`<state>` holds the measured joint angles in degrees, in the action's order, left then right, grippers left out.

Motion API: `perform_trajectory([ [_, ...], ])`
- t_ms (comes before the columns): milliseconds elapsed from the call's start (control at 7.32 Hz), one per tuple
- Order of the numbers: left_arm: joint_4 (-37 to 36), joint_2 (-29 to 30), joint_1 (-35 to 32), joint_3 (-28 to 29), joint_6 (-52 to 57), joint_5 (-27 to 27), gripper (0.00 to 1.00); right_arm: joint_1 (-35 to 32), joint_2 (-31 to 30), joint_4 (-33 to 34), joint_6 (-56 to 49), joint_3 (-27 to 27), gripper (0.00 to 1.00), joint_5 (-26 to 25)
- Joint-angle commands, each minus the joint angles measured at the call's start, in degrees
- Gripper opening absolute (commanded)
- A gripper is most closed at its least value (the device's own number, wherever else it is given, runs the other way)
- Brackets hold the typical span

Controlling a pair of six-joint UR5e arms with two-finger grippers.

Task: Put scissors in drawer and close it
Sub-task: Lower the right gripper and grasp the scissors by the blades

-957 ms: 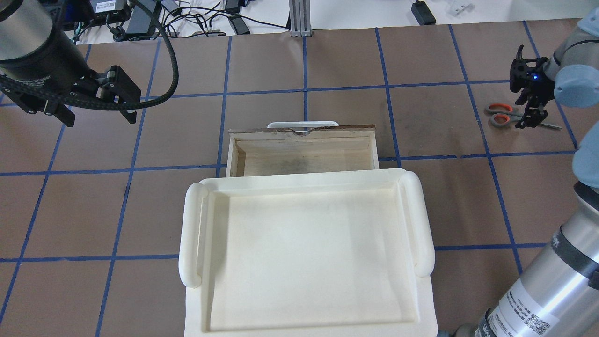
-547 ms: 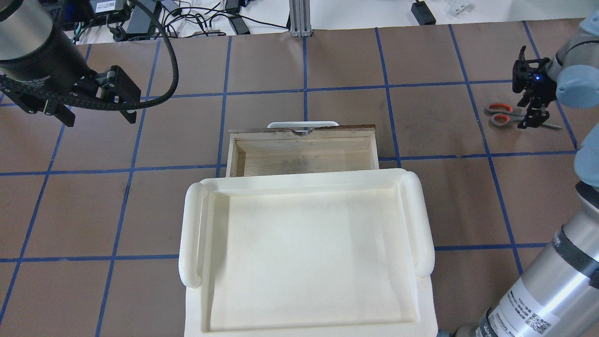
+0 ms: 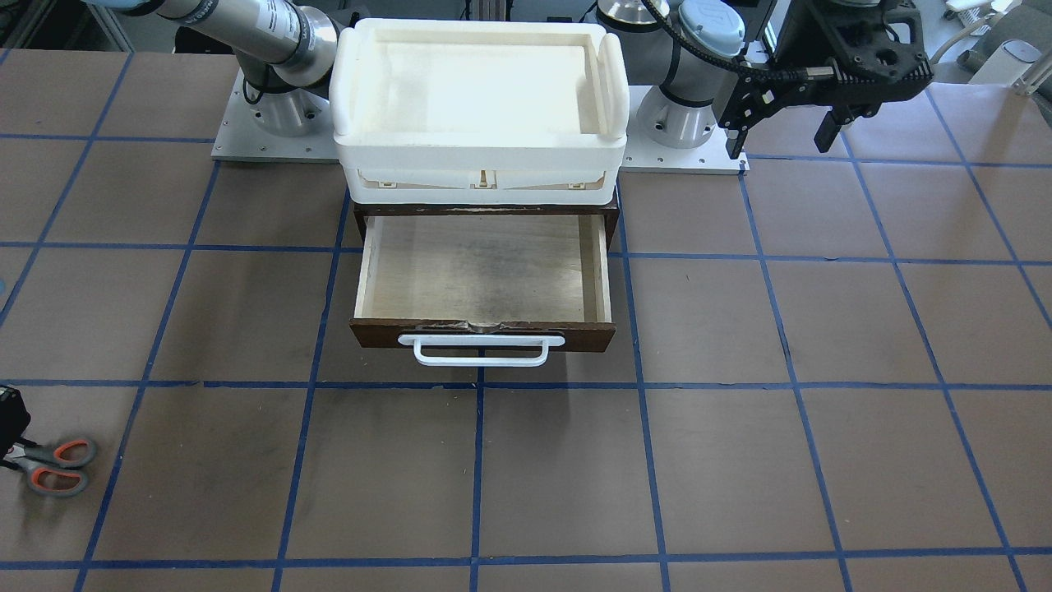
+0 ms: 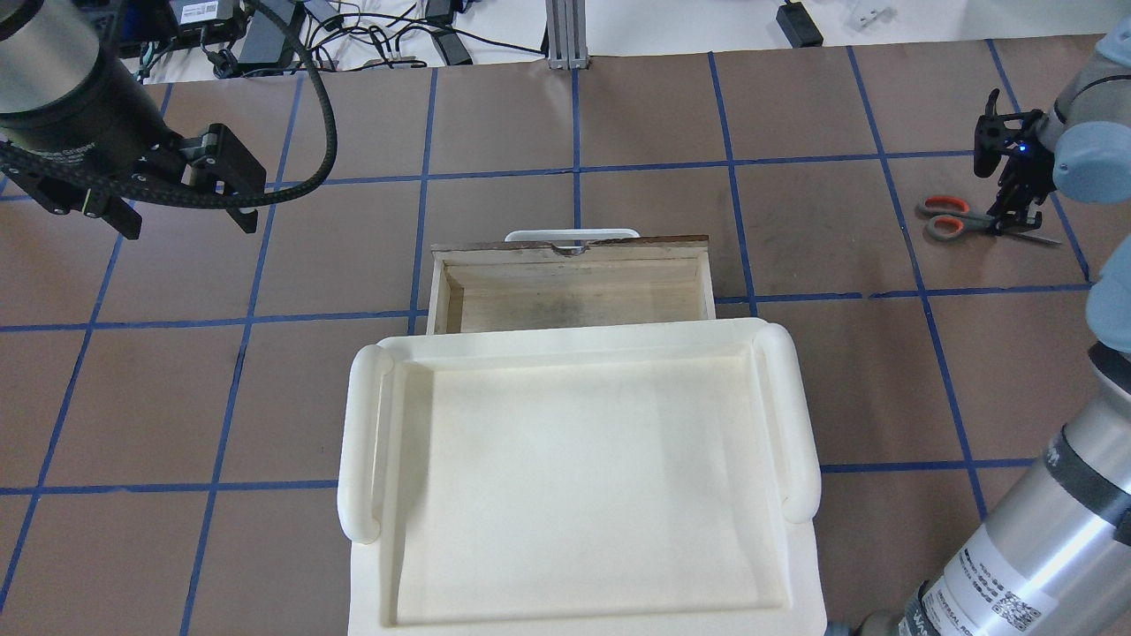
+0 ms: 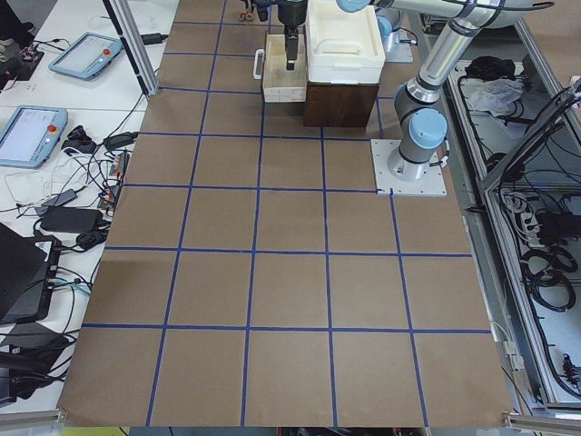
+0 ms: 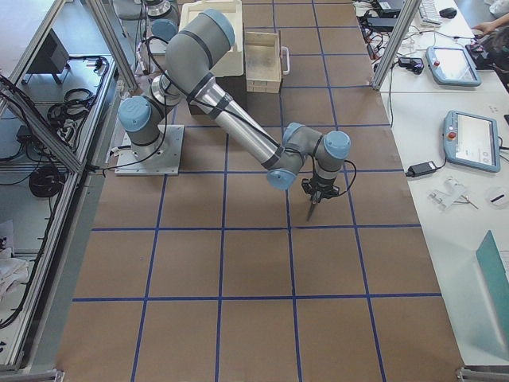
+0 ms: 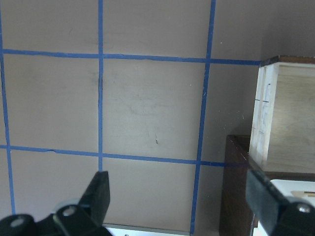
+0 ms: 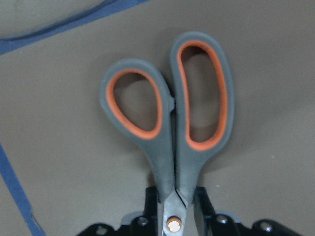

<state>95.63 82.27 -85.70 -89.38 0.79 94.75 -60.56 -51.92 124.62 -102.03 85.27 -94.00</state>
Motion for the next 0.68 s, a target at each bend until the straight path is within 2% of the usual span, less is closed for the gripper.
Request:
perform_trajectory([
  [0,0.0,0.0,0.0,0.0,0.0,0.0,1.00,-0.1,-1.0,-0.9,0.2,-0.5,0.00,0.0],
  [137,0.0,0.0,0.0,0.0,0.0,0.0,1.00,-0.4,-2.6,-2.9,0.2,-1.4,0.00,0.2],
  [273,0.0,0.0,0.0,0.0,0.0,0.0,1.00,-0.8,-6.5,-7.5,0.2,-1.7,0.00,1.0],
  [547,0.0,0.0,0.0,0.0,0.0,0.2,1.00,-5.8,-15.5,-14.0,0.5,-1.6,0.00,2.2],
])
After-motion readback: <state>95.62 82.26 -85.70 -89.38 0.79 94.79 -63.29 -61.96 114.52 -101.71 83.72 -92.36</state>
